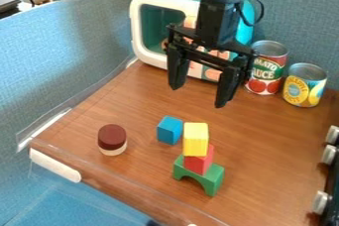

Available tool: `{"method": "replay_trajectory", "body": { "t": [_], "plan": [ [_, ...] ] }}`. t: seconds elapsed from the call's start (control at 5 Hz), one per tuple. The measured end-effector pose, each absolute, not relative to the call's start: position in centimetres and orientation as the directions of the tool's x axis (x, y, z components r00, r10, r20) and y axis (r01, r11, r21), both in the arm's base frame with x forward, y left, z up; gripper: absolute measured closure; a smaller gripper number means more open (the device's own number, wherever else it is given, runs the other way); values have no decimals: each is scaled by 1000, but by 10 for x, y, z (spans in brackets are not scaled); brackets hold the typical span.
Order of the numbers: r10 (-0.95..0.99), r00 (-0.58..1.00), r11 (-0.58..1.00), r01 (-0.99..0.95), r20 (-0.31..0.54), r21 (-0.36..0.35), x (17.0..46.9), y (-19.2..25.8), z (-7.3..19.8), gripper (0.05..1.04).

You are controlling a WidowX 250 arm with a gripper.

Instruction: Put the yellow cube on top of the blue cube

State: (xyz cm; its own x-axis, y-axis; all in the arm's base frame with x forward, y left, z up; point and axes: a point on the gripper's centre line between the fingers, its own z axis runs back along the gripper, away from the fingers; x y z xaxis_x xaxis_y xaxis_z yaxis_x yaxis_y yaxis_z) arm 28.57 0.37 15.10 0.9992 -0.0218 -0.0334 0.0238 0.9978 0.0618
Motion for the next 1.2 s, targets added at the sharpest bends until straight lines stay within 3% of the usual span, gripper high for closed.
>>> {"method": "replay_trajectory", "body": {
  "t": [0.4,1.2],
  "plan": [
    [27,998,997,-24,-49,67,287,4,140,84],
    [310,950,950,-310,-35,-20,283,1,116,84]
  ]
}}
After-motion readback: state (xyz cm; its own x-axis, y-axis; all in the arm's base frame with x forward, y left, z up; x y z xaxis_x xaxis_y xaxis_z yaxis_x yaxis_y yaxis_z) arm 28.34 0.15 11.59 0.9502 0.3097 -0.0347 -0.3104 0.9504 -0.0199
